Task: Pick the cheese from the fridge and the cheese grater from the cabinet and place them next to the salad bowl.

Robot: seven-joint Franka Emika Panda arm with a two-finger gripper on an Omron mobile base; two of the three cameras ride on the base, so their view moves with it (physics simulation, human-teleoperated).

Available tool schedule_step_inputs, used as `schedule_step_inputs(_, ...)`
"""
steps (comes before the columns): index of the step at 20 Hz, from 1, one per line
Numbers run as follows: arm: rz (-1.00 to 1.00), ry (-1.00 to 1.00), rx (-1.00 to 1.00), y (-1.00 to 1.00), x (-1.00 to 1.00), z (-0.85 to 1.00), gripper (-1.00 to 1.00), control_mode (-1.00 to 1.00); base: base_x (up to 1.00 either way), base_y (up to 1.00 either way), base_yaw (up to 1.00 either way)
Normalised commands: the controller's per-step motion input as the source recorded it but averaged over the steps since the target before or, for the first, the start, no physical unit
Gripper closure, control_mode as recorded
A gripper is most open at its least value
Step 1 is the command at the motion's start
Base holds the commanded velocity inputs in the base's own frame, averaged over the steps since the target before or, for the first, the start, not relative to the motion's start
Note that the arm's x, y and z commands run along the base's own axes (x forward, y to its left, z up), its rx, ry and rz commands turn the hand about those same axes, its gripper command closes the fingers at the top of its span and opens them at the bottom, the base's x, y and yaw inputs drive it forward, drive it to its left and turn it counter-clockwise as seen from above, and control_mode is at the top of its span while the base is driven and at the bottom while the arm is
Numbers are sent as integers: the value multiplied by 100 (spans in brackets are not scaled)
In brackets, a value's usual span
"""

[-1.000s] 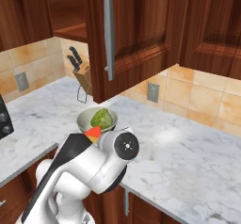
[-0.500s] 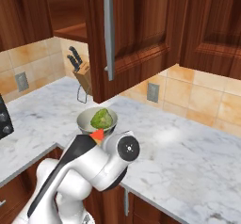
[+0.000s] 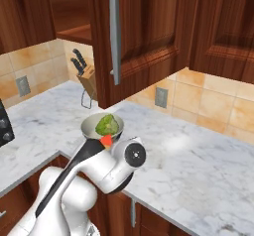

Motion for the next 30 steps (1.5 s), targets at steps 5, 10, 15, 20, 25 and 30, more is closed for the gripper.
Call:
schedule_step_inputs(5, 0, 0, 0, -6, 41, -23, 100, -100, 0, 0, 0)
schedule_step_inputs(10, 0, 0, 0, -25, 20, -34, 100, -100, 0, 0, 0)
schedule_step_inputs(15, 0, 0, 0, -37, 13, -35, 100, -100, 0, 0, 0)
schedule_step_inputs(20, 0, 0, 0, -10, 21, -29, 100, -100, 0, 0, 0)
schedule_step_inputs(25, 0, 2, 0, 0, 31, -13, 100, -100, 0, 0, 0)
schedule_step_inputs(30, 0, 6, 0, 0, 36, -18, 100, -100, 0, 0, 0)
